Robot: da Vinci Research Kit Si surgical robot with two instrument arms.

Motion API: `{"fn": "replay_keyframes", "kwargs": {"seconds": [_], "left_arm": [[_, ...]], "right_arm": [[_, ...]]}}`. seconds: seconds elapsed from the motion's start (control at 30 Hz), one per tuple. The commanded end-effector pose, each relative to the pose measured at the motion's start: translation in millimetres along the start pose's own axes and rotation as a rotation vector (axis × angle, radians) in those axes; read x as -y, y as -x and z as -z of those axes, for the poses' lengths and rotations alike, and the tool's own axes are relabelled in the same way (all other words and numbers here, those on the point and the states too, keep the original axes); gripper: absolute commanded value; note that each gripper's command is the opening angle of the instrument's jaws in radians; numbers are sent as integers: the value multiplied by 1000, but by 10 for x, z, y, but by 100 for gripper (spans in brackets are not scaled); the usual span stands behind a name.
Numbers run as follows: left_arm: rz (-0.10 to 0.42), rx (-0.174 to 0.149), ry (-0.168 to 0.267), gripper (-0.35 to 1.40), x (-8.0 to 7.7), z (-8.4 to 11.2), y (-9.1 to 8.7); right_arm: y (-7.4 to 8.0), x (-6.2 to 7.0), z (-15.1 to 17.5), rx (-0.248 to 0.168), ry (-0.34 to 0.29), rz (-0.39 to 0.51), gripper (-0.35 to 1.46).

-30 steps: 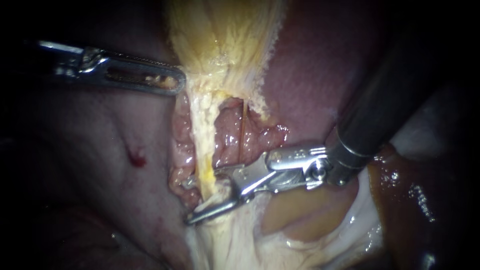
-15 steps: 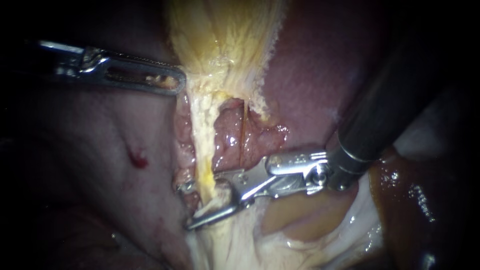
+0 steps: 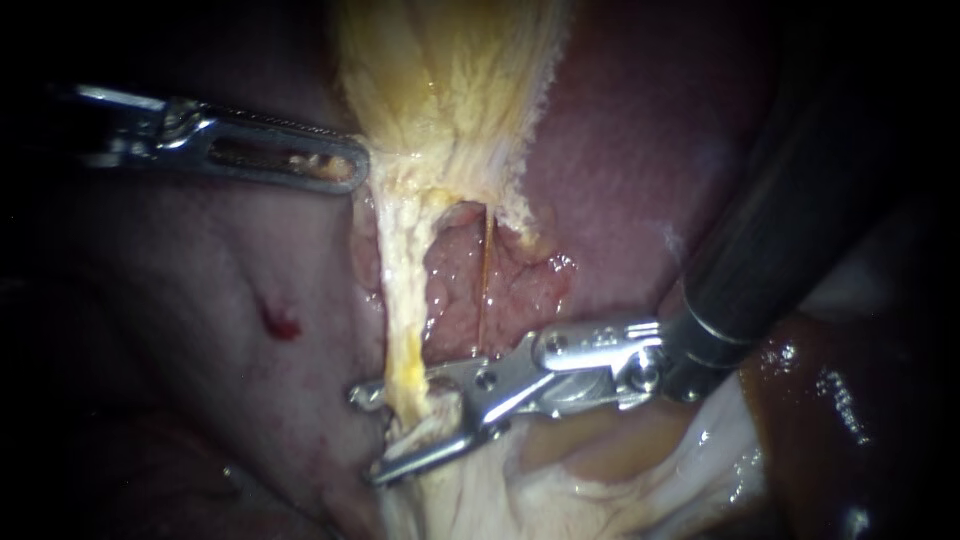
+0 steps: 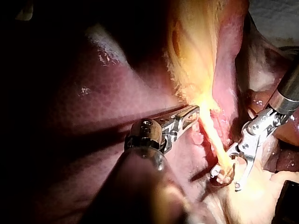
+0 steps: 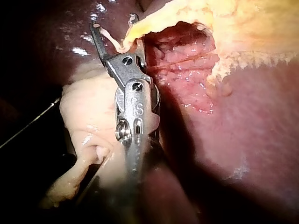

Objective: Clipping first clip left tube

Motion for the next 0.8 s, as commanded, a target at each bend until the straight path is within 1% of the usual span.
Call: {"fn": "replay_keyframes", "kwargs": {"seconds": [0.03, 0.43, 0.57, 0.7, 0.8], "left_arm": [[0, 0, 0, -35, 0, 0, 0], [0, 0, 0, -35, 0, 0, 0], [0, 0, 0, -35, 0, 0, 0], [0, 0, 0, -35, 0, 0, 0], [0, 0, 0, -35, 0, -1, 0]], "right_arm": [[0, 0, 1, 0, -1, 0, 49], [-1, 1, 1, 0, -1, 0, 49], [0, -1, 3, 0, -1, -12, 46], [3, -3, 7, 0, -2, -36, 35], [5, -4, 12, 0, -3, -53, 17]]}}
